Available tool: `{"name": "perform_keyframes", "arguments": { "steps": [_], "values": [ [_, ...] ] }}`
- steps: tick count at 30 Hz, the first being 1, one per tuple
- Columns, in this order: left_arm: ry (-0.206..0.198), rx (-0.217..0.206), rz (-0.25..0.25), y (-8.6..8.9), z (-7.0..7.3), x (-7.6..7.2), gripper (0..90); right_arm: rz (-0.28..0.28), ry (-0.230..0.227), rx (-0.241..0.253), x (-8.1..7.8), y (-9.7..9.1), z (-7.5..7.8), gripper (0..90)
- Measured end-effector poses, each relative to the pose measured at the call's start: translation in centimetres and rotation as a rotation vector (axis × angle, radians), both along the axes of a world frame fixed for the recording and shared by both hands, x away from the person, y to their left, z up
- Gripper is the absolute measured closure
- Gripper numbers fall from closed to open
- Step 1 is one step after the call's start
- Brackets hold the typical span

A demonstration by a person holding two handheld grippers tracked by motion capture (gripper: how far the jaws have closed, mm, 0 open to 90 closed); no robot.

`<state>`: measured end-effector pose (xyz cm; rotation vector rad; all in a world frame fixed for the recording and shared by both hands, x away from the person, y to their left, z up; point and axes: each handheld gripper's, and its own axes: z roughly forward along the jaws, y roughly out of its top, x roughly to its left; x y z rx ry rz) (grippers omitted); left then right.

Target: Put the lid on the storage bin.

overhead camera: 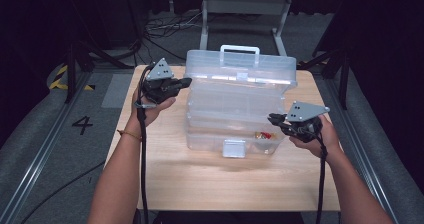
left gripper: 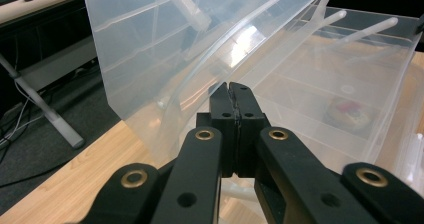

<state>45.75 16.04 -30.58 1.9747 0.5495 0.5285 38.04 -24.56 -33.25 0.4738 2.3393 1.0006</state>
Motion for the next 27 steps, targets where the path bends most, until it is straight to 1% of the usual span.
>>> {"name": "perform_keyframes", "arguments": {
  "steps": [3,7,8,9,10,12,15,17,19,20,21,22,24,26,27],
  "values": [
    [-0.009,0.01,0.004,0.1,-0.3,-0.3,90.0,-0.008,0.004,0.01,-0.1,-0.5,-0.1,84.5],
    [-0.009,0.015,0.005,0.2,-0.4,-0.6,90.0,-0.013,0.01,0.018,-0.1,-1.1,-0.1,84.3],
    [-0.001,0.015,0.0,0.2,-0.4,-0.6,90.0,-0.014,0.013,0.024,-0.1,-1.3,-0.1,84.4],
    [-0.001,0.016,0.001,0.2,-0.4,-0.7,90.0,-0.017,0.017,0.031,-0.1,-1.5,-0.1,84.3],
    [-0.008,0.025,-0.003,0.2,-0.4,-0.8,90.0,-0.017,0.017,0.037,-0.1,-1.6,-0.2,84.3],
    [-0.007,0.037,-0.008,0.1,-0.5,-0.9,90.0,-0.024,0.022,0.046,-0.2,-2.1,-0.4,83.8],
    [-0.006,0.041,-0.011,0.0,-0.6,-1.0,90.0,-0.033,0.022,0.055,-0.3,-2.7,-0.5,83.3],
    [-0.002,0.038,-0.013,0.0,-0.6,-1.1,90.0,-0.041,0.023,0.075,-0.5,-3.3,-0.5,83.2],
    [-0.004,0.046,-0.015,0.0,-0.7,-1.2,90.0,-0.046,0.024,0.095,-0.6,-3.9,-0.6,83.1],
    [-0.004,0.046,-0.015,0.0,-0.8,-1.3,90.0,-0.055,0.023,0.099,-0.6,-4.1,-0.6,83.1],
    [-0.002,0.044,-0.016,0.0,-0.8,-1.4,90.0,-0.069,0.015,0.088,-0.7,-4.3,-0.7,83.1],
    [-0.003,0.043,-0.016,0.0,-0.9,-1.4,90.0,-0.075,0.013,0.091,-0.8,-4.5,-0.8,83.1],
    [-0.002,0.037,-0.019,-0.1,-1.0,-1.5,90.0,-0.074,0.022,0.111,-0.9,-4.9,-1.0,82.9],
    [-0.005,0.037,-0.017,-0.1,-1.1,-1.6,90.0,-0.083,0.022,0.114,-1.0,-5.2,-1.2,82.7],
    [0.003,0.034,-0.02,-0.1,-1.1,-1.7,90.0,-0.085,0.025,0.118,-1.1,-5.3,-1.3,82.7]
  ]
}}
